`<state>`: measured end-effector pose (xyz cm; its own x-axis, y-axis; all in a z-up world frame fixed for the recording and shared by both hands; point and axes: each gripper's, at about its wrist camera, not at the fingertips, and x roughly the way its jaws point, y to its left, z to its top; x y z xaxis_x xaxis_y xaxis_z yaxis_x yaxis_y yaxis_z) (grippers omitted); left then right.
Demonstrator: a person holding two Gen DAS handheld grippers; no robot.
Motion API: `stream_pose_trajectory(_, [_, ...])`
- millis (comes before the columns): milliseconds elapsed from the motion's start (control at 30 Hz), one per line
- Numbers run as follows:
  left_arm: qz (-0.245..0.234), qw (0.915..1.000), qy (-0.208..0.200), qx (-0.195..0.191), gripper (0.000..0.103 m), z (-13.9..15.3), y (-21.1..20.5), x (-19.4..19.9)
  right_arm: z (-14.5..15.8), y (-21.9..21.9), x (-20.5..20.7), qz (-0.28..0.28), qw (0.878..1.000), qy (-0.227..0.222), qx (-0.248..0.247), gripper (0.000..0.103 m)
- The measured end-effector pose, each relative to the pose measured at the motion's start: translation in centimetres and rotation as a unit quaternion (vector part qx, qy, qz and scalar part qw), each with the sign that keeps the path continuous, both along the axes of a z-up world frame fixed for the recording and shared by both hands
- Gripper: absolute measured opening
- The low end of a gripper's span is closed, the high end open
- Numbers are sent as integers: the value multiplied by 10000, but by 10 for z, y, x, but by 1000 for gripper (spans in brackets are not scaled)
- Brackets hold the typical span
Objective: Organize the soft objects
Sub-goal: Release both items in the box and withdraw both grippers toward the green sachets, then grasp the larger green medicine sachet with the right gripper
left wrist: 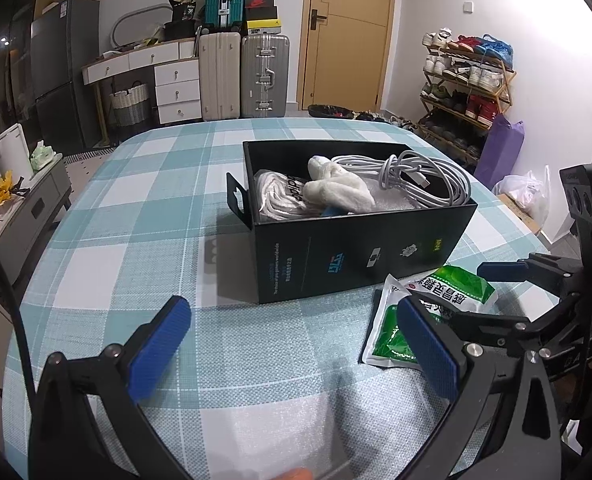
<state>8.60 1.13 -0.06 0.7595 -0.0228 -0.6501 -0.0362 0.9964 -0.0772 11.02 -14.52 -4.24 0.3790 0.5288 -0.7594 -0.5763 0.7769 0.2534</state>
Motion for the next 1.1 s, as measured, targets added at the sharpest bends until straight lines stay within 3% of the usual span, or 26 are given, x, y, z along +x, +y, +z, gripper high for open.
stream_pose_trajectory(67, [-2,10000,-6,1,103,0,0,0,-1,0,1,-7,10000,25,23,101])
stream_pose_trajectory(267, [-15,10000,-3,-1,103,0,1,0,-1,2,0,42,10000,8,38,85])
stream_pose_trajectory(433, [-28,10000,11,-1,103,-1,0,0,0,4,-1,162,9999,12,59,66])
stream_pose_trajectory(700, [-37,10000,10,-9,103,-1,0,0,8,2,-8,228,9995,-216,52,59])
stream_pose_trajectory(1100, [-158,9998,81,-69,103,1,-7,-1,30,-9,-17,334,9980,-515,117,59])
